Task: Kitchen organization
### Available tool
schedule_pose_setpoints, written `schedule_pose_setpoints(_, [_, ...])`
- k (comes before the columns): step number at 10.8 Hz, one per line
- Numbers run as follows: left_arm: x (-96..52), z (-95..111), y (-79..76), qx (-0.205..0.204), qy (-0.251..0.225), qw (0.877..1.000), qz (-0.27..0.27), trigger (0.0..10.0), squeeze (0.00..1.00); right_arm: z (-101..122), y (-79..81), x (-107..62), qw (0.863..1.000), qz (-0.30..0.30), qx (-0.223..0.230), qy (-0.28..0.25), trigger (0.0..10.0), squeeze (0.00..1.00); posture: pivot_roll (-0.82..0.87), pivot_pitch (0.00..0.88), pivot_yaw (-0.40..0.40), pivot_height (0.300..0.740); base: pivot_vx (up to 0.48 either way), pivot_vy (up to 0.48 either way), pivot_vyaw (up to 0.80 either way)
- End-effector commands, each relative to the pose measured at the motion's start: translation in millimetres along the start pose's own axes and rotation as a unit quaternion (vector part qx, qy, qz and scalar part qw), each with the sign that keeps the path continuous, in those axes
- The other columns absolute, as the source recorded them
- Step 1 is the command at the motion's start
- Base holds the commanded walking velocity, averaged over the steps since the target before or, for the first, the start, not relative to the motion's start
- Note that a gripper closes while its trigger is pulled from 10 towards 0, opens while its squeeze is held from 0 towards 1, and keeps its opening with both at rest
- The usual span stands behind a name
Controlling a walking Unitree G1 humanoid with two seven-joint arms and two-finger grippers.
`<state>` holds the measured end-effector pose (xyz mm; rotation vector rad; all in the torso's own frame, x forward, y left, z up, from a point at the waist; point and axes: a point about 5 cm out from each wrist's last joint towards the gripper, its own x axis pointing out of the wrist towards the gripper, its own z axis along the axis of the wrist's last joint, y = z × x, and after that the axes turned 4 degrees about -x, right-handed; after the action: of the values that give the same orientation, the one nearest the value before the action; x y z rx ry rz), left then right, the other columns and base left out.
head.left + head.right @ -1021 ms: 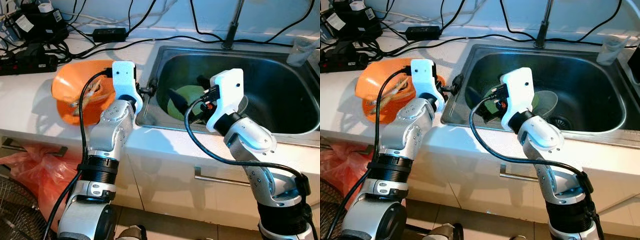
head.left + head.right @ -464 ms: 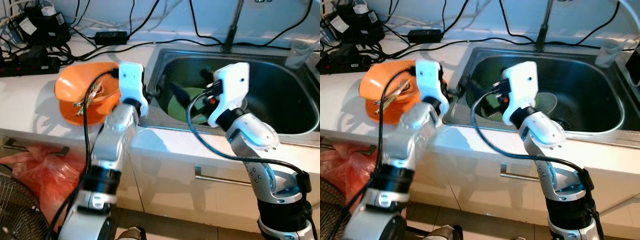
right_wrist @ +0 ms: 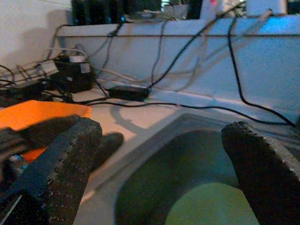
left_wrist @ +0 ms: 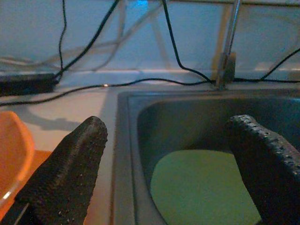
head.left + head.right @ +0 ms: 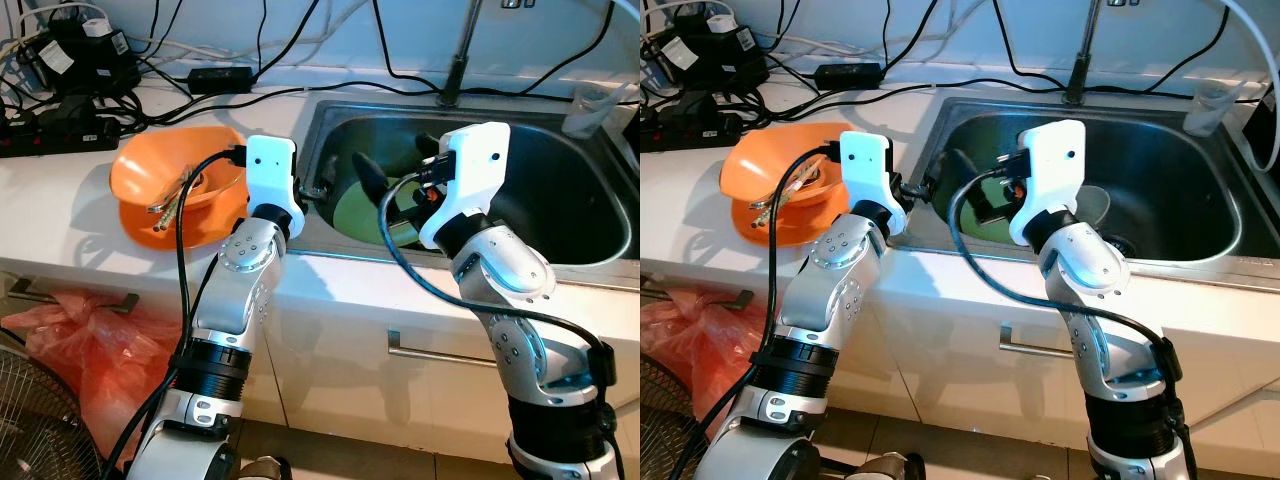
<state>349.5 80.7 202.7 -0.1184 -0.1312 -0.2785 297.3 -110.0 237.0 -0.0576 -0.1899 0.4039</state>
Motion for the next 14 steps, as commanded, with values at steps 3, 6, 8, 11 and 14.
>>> schedule_pose_setpoints(3, [3.1, 13, 7.1, 0.041, -0.039, 0.998, 0.03, 10.0, 0.0, 4, -5.2, 1.5, 1.0, -0.019, -0.001, -0.005, 10.0, 0.0, -0.05, 0.033, 0.041, 0.74, 0.0, 0.0, -0.52])
schedule_pose_setpoints(6, [-4.5, 48, 30.4, 0.145, -0.132, 0.973, 0.123, 10.0, 0.0, 2, -10.2, 2.2, 1.0, -0.025, -0.005, -0.004, 10.0, 0.0, -0.04, 0.031, 0.034, 0.74, 0.0, 0.0, 0.0])
schedule_pose_setpoints(8, [-6.4, 37, 38.6, 0.149, -0.11, 0.974, 0.131, 10.0, 0.0, 2, -10.2, 5.5, 1.0, -0.022, -0.007, -0.006, 10.0, 0.0, -0.03, 0.025, 0.031, 0.74, 0.0, 0.0, 0.0])
schedule_pose_setpoints(11, [-10.8, 31, 44.6, 0.161, -0.102, 0.972, 0.138, 10.0, 0.0, 1, -9.7, 6.6, 1.0, -0.025, -0.009, -0.005, 10.0, 0.0, -0.02, 0.022, 0.035, 0.74, 0.0, 0.0, 0.8])
schedule_pose_setpoints(14, [-7.7, 28, 33.7, 0.153, -0.101, 0.979, 0.089, 10.0, 0.0, 1, -11.4, 8.0, 0.999, -0.03, -0.005, -0.009, 10.0, 0.0, -0.02, 0.021, 0.039, 0.74, 0.0, 0.0, 0.15])
